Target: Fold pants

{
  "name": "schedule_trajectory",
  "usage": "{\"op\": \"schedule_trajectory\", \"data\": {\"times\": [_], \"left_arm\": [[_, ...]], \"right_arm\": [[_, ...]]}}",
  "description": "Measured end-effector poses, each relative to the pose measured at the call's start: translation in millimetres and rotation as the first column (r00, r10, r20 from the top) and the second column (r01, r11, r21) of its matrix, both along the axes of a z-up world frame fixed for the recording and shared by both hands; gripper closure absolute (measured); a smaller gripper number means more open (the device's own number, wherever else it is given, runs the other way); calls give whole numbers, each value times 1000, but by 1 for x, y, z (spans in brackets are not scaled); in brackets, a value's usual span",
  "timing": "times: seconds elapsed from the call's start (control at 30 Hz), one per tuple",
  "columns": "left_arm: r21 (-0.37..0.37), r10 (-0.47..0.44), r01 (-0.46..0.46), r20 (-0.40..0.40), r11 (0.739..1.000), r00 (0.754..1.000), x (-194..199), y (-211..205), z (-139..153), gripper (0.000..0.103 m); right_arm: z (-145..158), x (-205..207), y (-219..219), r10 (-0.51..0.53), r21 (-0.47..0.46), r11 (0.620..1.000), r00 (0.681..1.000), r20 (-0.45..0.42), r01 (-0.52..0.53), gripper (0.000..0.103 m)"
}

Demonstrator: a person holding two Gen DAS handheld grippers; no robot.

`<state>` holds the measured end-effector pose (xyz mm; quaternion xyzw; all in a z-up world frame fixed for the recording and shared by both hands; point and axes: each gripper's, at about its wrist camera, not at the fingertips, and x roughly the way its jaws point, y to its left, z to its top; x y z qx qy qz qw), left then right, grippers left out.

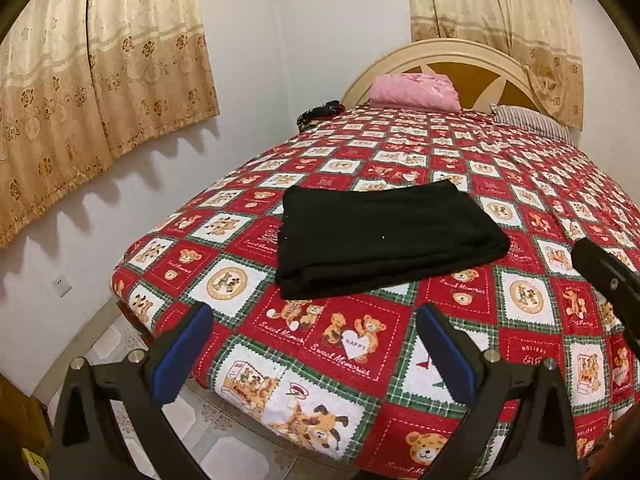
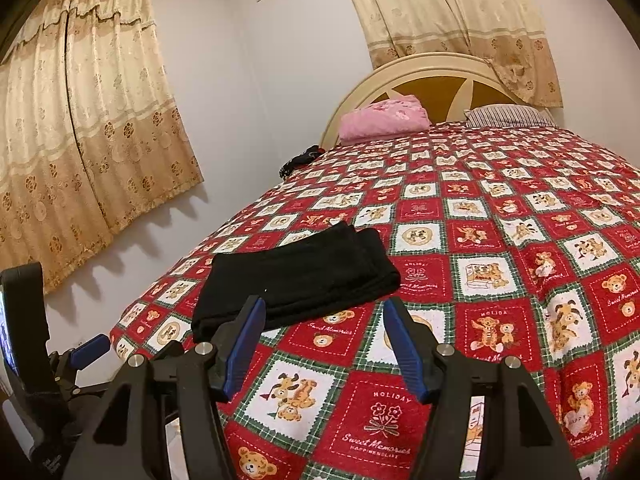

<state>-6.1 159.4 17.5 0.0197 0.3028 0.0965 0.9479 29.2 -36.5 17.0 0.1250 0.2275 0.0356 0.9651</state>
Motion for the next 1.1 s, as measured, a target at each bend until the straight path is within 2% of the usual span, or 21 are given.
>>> {"op": "schedule_trajectory", "data": {"times": [0.8, 1.1], "left_arm": [[18, -8, 8, 34, 1000, 999, -3, -6, 5, 0], [-1, 1, -1, -5, 1000, 1000, 2, -4, 2, 0]], "right_arm": [[0, -3, 1, 5, -2, 1000, 1000, 7, -5, 39], [1, -4, 1, -3, -16, 1000, 1000, 13, 3, 39]]}}
